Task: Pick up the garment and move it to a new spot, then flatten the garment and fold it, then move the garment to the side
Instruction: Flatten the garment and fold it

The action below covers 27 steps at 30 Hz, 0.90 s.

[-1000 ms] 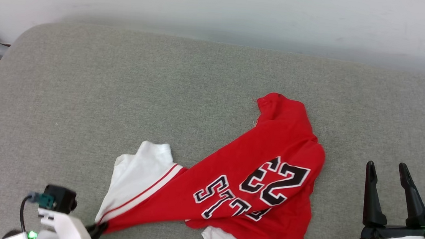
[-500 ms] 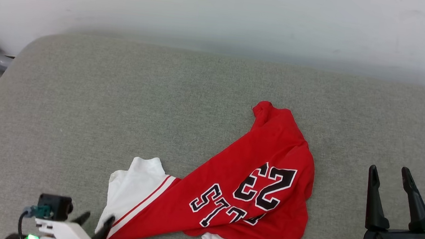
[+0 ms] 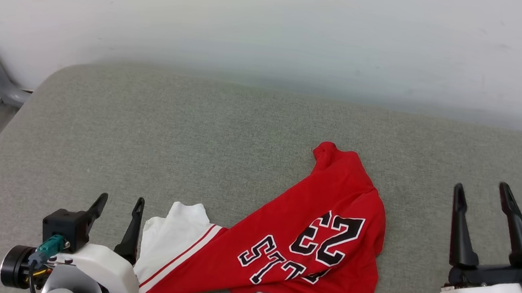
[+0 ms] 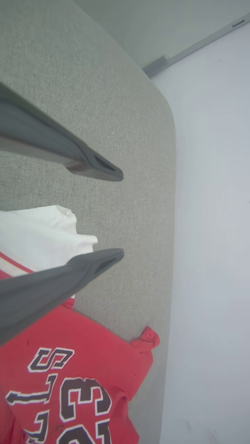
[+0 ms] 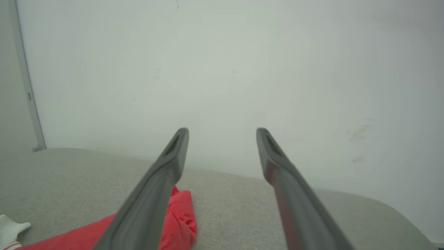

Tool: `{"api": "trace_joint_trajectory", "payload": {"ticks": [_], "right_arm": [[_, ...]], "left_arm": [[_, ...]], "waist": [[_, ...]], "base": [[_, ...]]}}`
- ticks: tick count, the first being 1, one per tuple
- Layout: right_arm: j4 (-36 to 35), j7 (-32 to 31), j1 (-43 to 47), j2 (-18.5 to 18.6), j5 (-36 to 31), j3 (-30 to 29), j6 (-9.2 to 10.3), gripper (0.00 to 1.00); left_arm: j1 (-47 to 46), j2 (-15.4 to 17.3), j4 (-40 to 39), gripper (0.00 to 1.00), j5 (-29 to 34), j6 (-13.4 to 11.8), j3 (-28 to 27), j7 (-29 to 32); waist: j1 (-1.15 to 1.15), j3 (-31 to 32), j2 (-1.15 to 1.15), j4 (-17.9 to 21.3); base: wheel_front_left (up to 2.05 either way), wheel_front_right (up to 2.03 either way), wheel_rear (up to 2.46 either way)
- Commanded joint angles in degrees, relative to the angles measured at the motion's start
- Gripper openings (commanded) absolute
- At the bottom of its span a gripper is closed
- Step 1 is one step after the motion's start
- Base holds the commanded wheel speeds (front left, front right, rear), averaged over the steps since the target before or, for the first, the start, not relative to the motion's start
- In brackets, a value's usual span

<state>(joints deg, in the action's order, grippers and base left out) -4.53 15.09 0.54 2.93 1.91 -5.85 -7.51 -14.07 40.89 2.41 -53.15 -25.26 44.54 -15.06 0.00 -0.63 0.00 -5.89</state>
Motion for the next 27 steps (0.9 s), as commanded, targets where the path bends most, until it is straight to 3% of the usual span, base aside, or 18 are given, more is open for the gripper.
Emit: {"api": "trace_joint_trajectory", "payload": {"ticks": [1, 6, 9, 13, 22, 27], "right_arm": [[-0.14, 0.11, -1.1, 0.61, -0.7, 0.73, 0.04, 1.0], [3.05, -0.04, -4.33, 5.69, -0.46, 5.0, 0.04, 1.0], [4.35, -3.95, -7.95, 9.78, 1.68, 8.68, 0.05, 1.0], [3.53, -13.96, -11.83, 15.61, 6.28, 15.36, 0.05, 1.0], [0.65, -45.49, -17.7, 29.78, 20.67, 31.56, 0.06, 1.0], [0.94, -53.96, -19.3, 34.09, 24.13, 36.05, 0.06, 1.0]], "left_arm": [[1.98, -1.39, -0.82, 1.0, 3.21, -0.57, -2.64, -0.13], [7.97, -6.38, -2.89, 1.0, 12.89, -1.38, -11.57, -0.14], [11.35, -9.3, -3.96, 1.0, 17.92, -1.01, -16.09, -0.14], [15.01, -12.79, -4.68, 1.0, 23.02, 0.69, -20.77, -0.15], [17.9, -18.64, -4.28, 1.0, 32.04, 4.83, -27.06, -0.15], [17.71, -21.37, -4.4, 1.0, 34.88, 6.66, -29.4, -0.15]], "waist": [[0.0, 0.35, 0.0, -0.21], [0.0, 0.93, 0.0, -0.7], [0.0, 1.15, 0.0, -0.99], [0.0, 1.0, 0.0, -1.34], [0.0, -1.1, 0.0, -2.58], [0.0, -2.8, 0.0, -3.45]], "base": [[0.0, 0.0, 0.0], [0.0, 0.0, 0.0], [0.0, 0.0, 0.0], [0.0, 0.0, 0.0], [0.0, 0.0, 0.0], [0.0, 0.0, 0.0]]}}
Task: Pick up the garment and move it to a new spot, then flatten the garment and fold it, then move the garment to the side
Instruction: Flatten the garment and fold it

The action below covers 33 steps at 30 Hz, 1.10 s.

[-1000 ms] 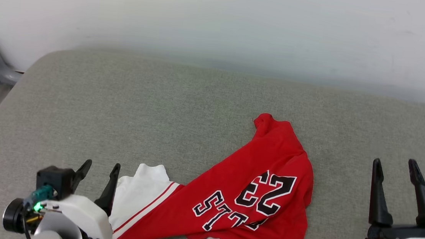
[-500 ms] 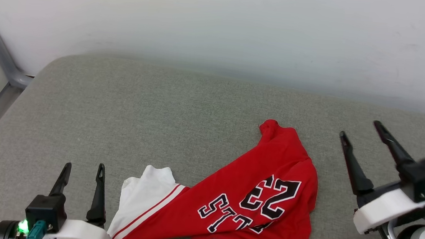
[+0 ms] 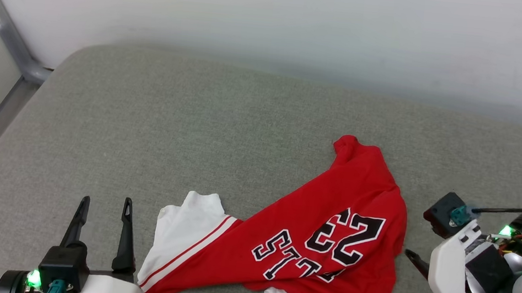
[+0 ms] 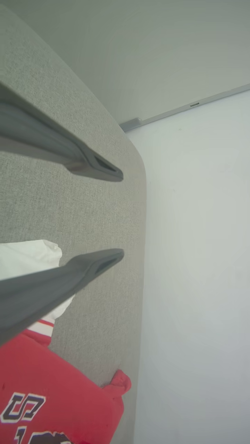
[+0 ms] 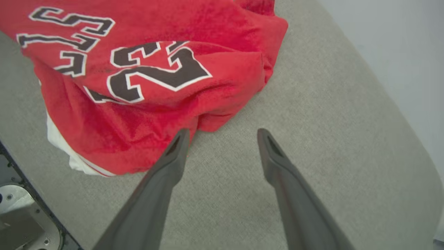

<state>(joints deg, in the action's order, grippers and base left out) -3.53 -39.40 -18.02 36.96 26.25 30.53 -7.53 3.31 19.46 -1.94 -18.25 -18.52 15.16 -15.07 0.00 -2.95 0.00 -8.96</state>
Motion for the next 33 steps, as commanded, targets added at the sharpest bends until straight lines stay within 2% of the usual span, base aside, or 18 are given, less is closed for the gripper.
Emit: {"api": "trace_joint_trajectory", "payload": {"ticks": [1, 7, 12, 13, 19, 20, 21, 22, 26, 33], "right_arm": [[0.38, -0.94, -1.2, 1.12, 0.0, 0.75, 0.08, 1.0], [4.31, -4.4, -3.35, 2.37, 2.8, 6.53, 0.08, 1.0], [8.2, -3.05, -5.31, 2.14, 2.84, 11.48, 0.08, 1.0], [11.7, -1.97, -5.88, 0.89, 3.7, 14.29, 0.07, 1.0], [17.63, 0.68, -6.07, 0.12, 4.7, 19.71, 0.06, 1.0], [18.03, 1.56, -6.34, 0.11, 4.86, 20.22, 0.06, 0.48], [18.28, 2.69, -6.71, -0.05, 5.15, 20.52, 0.06, 0.11], [18.41, 4.03, -7.09, -0.1, 5.18, 20.6, 0.06, 0.0], [18.55, 9.52, -8.09, 0.23, 5.33, 18.38, 0.1, 0.0], [15.82, 15.53, -4.82, 1.34, 5.33, 9.42, 0.09, 0.0]], "left_arm": [[0.11, -0.55, -0.21, 1.0, 0.65, 0.47, -0.52, -0.14], [-1.56, -4.7, -0.14, 1.0, 3.91, 3.57, -3.27, -0.14], [-2.82, -7.92, 0.54, 1.0, 6.15, 6.16, -4.86, -0.14], [-3.29, -9.54, 1.08, 1.0, 7.29, 7.48, -5.82, -0.14], [-3.68, -12.04, 2.02, 1.0, 9.4, 9.59, -7.8, -0.14], [-3.58, -12.29, 2.11, 1.0, 9.74, 9.91, -8.09, -0.14], [-3.39, -12.48, 2.21, 1.0, 9.97, 10.08, -8.56, -0.14], [-3.16, -12.64, 2.33, 1.0, 10.24, 10.38, -8.91, -0.14], [-2.46, -13.4, 2.78, 1.0, 11.06, 11.35, -10.11, -0.14], [-0.66, -13.94, 3.07, 1.0, 12.32, 12.44, -11.84, -0.14]], "waist": [[0.0, -1.0, 0.0, -0.67], [0.0, -3.89, 0.0, -2.6], [0.0, -6.35, 0.0, -4.41], [0.0, -7.46, 0.0, -5.08], [0.0, -8.13, 0.0, -5.47], [0.0, -8.07, 0.0, -5.38], [0.0, -7.93, 0.0, -5.17], [0.0, -7.75, 0.0, -4.96], [0.0, -6.45, 0.0, -3.88], [0.0, -3.72, 0.0, -2.06]], "base": [[0.0, 0.0, 0.0], [0.0, 0.0, 0.0], [0.0, 0.0, 0.0], [0.0, 0.0, 0.0], [0.0, 0.0, 0.0], [0.0, 0.0, 0.0], [0.0, 0.0, 0.0], [0.0, 0.0, 0.0], [0.0, 0.0, 0.0], [0.0, 0.0, 0.0]]}}
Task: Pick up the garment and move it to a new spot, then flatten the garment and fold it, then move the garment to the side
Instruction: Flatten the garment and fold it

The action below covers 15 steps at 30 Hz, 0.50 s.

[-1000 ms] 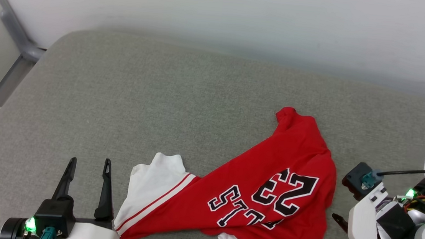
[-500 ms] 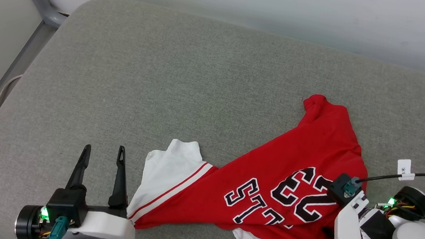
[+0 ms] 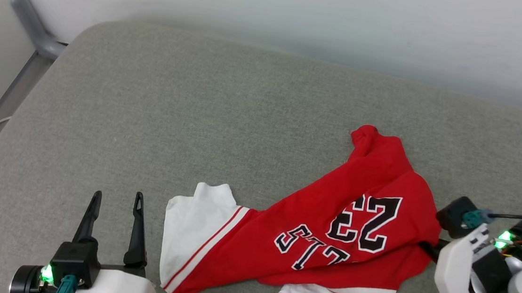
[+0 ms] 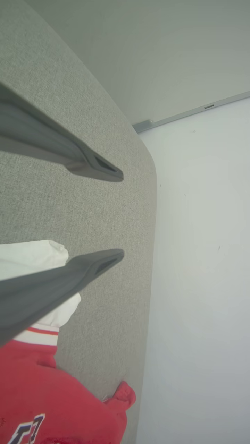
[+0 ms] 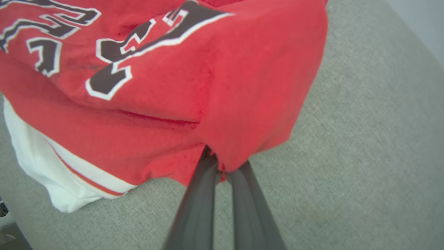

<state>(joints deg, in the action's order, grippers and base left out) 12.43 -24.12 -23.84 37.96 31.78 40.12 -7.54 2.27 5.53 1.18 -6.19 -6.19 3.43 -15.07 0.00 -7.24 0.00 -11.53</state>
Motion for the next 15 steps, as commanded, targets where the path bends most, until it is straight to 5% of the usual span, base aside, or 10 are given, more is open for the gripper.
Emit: {"api": "trace_joint_trajectory", "payload": {"ticks": [1, 15], "right_arm": [[-0.73, 0.66, 1.87, 0.62, -0.25, -1.78, 0.1, 0.0], [-10.6, -1.64, 16.07, 0.96, -4.22, -27.33, 0.1, 0.0]], "left_arm": [[0.69, -0.11, -0.02, 1.0, 0.47, 0.27, -0.29, -0.14], [3.2, -1.15, 0.13, 1.0, 1.54, 1.91, -1.95, -0.14]], "waist": [[0.0, 0.91, 0.0, 0.71], [0.0, 3.45, 0.0, 1.95]], "base": [[0.0, 0.0, 0.0], [0.0, 0.0, 0.0]]}}
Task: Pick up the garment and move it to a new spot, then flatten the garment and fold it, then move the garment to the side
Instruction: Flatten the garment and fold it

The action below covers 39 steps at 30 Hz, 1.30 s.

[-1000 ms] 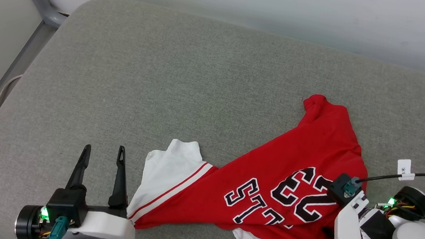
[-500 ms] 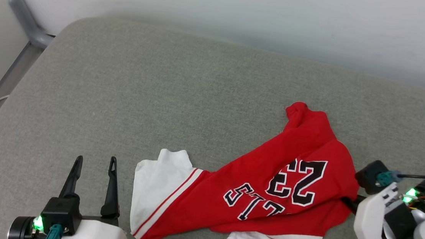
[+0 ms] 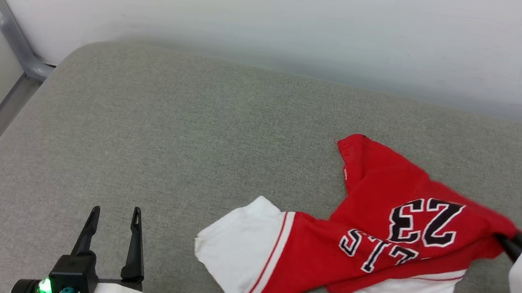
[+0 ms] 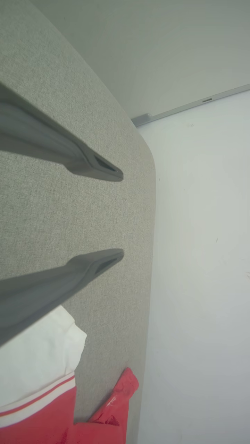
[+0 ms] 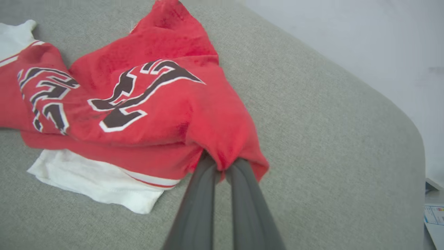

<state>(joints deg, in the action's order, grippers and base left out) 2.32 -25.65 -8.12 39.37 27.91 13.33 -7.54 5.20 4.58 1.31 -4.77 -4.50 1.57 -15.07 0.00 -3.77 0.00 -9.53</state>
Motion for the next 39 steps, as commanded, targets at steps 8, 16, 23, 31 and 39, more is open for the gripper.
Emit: {"api": "trace_joint_trajectory", "payload": {"ticks": [8, 16, 23, 31, 39], "right_arm": [[-4.86, -2.61, -5.46, -1.87, -3.81, -0.91, 0.1, 0.0], [-0.69, -4.67, -23.54, -2.78, -5.24, 14.41, 0.09, 0.0], [12.02, -4.9, -38.94, -7.95, -2.04, 32.55, 0.09, 0.0], [26.53, -4.54, -46.73, -12.37, 3.73, 46.82, 0.09, 0.0], [34.25, 1.87, -50.8, -13.22, 10.31, 53.29, 0.1, 1.0]], "left_arm": [[-1.71, -0.79, 0.08, 1.0, 0.56, 1.02, 0.57, -0.14], [-5.09, -1.32, 0.46, 1.0, 0.25, 1.75, 1.71, -0.14], [-8.11, -1.64, 1.05, 1.0, -0.49, 1.58, 3.09, -0.14], [-9.65, -1.71, 1.25, 1.0, -1.47, 0.89, 4.13, -0.14], [-9.28, -1.72, 1.69, 1.0, -1.45, 0.22, 3.64, -0.15]], "waist": [[0.0, -2.23, 0.0, -1.56], [0.0, -7.06, 0.0, -4.43], [0.0, -11.11, 0.0, -6.55], [0.0, -13.02, 0.0, -7.48], [0.0, -12.17, 0.0, -6.39]], "base": [[0.0, 0.0, 0.0], [0.0, 0.0, 0.0], [0.0, 0.0, 0.0], [0.0, 0.0, 0.0], [0.0, 0.0, 0.0]]}}
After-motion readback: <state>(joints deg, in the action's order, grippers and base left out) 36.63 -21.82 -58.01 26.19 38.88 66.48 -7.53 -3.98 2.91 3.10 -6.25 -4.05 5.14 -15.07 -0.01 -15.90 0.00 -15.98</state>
